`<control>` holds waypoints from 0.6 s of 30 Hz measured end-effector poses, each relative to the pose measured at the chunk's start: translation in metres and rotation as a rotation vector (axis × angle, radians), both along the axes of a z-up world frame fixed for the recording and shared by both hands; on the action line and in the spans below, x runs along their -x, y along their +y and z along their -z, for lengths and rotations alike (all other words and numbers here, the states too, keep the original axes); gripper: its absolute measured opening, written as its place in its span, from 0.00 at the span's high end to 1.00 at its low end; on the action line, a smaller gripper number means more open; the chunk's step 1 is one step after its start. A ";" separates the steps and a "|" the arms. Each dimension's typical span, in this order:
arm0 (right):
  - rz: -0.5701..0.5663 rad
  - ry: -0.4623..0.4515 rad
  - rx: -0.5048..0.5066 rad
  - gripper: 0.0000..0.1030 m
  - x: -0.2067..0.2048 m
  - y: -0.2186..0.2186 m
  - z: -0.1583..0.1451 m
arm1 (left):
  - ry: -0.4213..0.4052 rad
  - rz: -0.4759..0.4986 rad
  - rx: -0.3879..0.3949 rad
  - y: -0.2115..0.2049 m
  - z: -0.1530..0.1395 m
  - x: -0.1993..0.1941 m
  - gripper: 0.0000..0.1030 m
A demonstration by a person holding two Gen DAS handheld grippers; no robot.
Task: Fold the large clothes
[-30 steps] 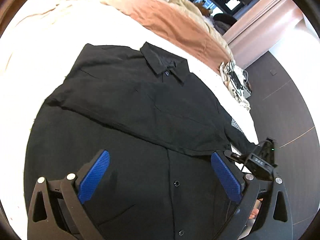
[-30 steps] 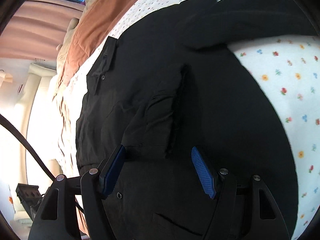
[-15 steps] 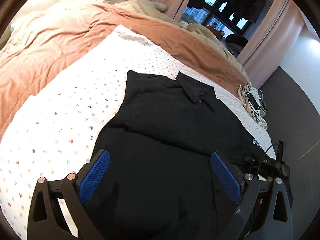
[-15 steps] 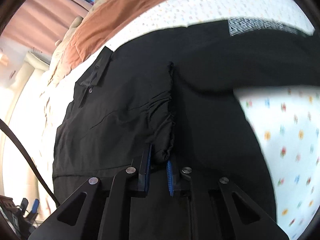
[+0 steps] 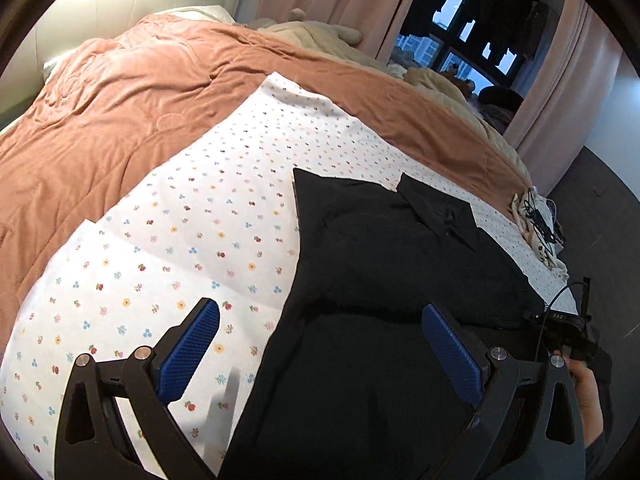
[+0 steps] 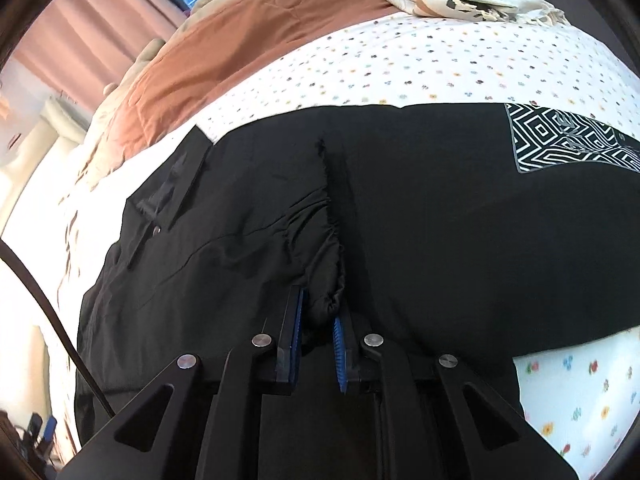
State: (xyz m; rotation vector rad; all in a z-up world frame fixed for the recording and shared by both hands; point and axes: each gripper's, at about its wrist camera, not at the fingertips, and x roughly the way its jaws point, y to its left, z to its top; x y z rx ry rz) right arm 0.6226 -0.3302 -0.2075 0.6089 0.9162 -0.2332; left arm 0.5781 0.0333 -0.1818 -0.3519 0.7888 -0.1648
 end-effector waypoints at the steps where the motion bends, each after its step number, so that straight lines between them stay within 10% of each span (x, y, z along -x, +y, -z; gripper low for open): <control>1: 0.004 0.001 -0.003 0.90 0.000 0.001 0.001 | -0.006 -0.009 0.001 0.001 -0.001 0.000 0.00; 9: 0.009 0.028 0.010 0.80 0.014 0.014 -0.002 | 0.012 -0.051 0.074 0.007 -0.006 0.002 0.00; 18: -0.034 0.009 -0.065 0.80 0.021 0.012 -0.001 | 0.151 -0.038 -0.074 0.006 0.015 0.000 0.00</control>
